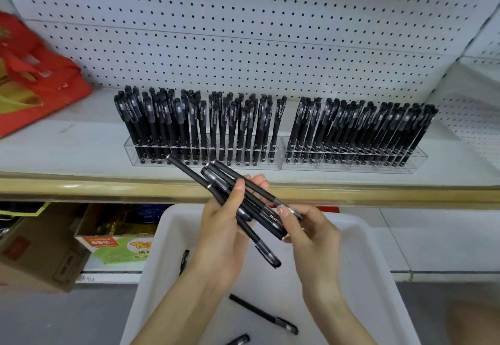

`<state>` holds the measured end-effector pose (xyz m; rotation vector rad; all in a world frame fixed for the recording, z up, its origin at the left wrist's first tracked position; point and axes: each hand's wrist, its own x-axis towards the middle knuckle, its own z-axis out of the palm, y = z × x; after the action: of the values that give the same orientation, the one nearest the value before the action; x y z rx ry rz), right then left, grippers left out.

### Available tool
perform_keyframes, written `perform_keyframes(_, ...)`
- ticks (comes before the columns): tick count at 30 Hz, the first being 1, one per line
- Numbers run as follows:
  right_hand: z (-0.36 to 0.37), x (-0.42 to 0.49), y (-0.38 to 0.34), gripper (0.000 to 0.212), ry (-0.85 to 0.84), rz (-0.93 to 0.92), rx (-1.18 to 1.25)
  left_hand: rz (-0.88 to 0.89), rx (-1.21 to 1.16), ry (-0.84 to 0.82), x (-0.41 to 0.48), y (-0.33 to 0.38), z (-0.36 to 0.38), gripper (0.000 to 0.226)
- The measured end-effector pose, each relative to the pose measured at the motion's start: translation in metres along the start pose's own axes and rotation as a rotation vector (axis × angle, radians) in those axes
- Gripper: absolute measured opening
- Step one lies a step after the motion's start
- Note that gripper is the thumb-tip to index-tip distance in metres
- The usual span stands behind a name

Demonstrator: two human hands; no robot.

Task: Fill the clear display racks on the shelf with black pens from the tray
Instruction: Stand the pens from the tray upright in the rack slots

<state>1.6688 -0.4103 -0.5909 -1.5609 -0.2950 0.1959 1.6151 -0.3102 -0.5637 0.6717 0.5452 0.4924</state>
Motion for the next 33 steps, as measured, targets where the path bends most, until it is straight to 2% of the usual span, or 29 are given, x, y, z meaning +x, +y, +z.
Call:
perform_keyframes(4, -0.011, 0.022, -0.010, 0.002, 0.048, -0.024, 0.074, -0.045, -0.089, 0.068, 0.005, 0.000, 0.003, 0.021)
perform_keyframes(7, -0.023, 0.047, -0.024, 0.006, 0.076, -0.069, 0.162, -0.058, -0.111, 0.074, 0.007, 0.002, 0.002, 0.018)
perform_keyframes(11, -0.028, 0.081, -0.052, 0.004, 0.005, -0.108, 0.207, -0.082, -0.053, 0.074, 0.011, 0.010, -0.003, 0.017)
perform_keyframes(13, -0.022, 0.098, -0.065, 0.003, -0.018, -0.156, 0.163, -0.086, -0.015, 0.060, 0.014, 0.014, -0.004, 0.020)
perform_keyframes(17, -0.004, 0.127, -0.077, 0.021, -0.066, -0.302, -0.010, -0.078, 0.007, 0.008, 0.018, 0.020, -0.008, 0.024)
perform_keyframes(21, 0.008, 0.147, -0.073, 0.026, -0.014, -0.451, -0.167, -0.067, 0.028, -0.039, 0.017, 0.027, -0.016, 0.024)
perform_keyframes(27, 0.018, 0.154, -0.062, 0.027, 0.008, -0.501, -0.219, -0.050, 0.073, -0.048, 0.017, 0.037, -0.026, 0.026)
perform_keyframes(33, 0.022, 0.150, -0.069, 0.029, -0.036, -0.558, -0.320, -0.060, 0.011, -0.050, 0.013, 0.036, -0.030, 0.025)
